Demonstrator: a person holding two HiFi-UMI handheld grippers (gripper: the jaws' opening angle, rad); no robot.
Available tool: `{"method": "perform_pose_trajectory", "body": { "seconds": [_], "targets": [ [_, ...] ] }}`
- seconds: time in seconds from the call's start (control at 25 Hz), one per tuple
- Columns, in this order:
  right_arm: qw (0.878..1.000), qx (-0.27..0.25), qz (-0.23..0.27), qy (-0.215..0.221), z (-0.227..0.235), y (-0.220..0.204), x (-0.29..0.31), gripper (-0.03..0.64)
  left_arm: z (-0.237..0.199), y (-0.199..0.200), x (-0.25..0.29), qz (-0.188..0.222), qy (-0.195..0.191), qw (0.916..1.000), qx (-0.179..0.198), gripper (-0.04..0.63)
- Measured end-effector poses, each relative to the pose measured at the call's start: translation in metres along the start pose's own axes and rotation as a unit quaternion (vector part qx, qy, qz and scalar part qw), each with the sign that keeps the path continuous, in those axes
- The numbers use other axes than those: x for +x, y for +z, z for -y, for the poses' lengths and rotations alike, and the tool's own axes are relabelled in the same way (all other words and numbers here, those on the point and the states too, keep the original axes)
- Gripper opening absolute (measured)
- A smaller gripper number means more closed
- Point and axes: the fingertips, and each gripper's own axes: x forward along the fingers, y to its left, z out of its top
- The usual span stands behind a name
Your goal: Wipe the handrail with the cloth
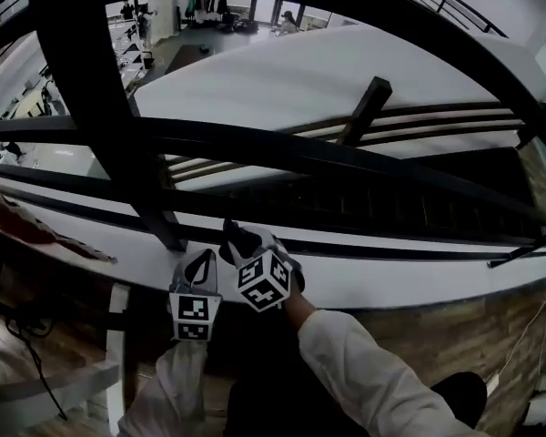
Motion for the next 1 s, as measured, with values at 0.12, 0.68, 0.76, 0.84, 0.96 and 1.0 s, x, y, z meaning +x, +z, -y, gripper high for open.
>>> {"method": "perform_pose_trajectory", "body": {
  "seconds": [0.12,0.68,0.76,0.84,0.96,1.0],
  "targets": [
    [0.999,0.033,0.000,-0.018,0.025,-0.026,-0.024,0.103,0.027,0.014,0.012,0.004,-0.020,0.9994,0.026,0.000],
    [0.996,0.077,0.015,-0.051,0.104,-0.111,-0.098,0.104,0.136,0.047,0.061,-0.039,-0.071,0.9954,0.053,0.000],
    [0.996,0.077,0.011,-0.050,0.115,-0.122,-0.107,0.104,0.162,0.053,0.063,-0.046,-0.084,0.9926,0.075,0.001],
    [0.995,0.079,0.008,-0.053,0.125,-0.131,-0.116,0.104,0.184,0.058,0.065,-0.049,-0.097,0.9917,0.068,0.000],
    [0.996,0.076,-0.001,-0.048,0.139,-0.150,-0.129,0.104,0.204,0.054,0.069,-0.067,-0.097,0.9930,0.003,0.001],
    [0.996,0.075,-0.006,-0.044,0.145,-0.158,-0.135,0.104,0.211,0.051,0.071,-0.075,-0.092,0.9929,-0.003,0.000]
  ]
}}
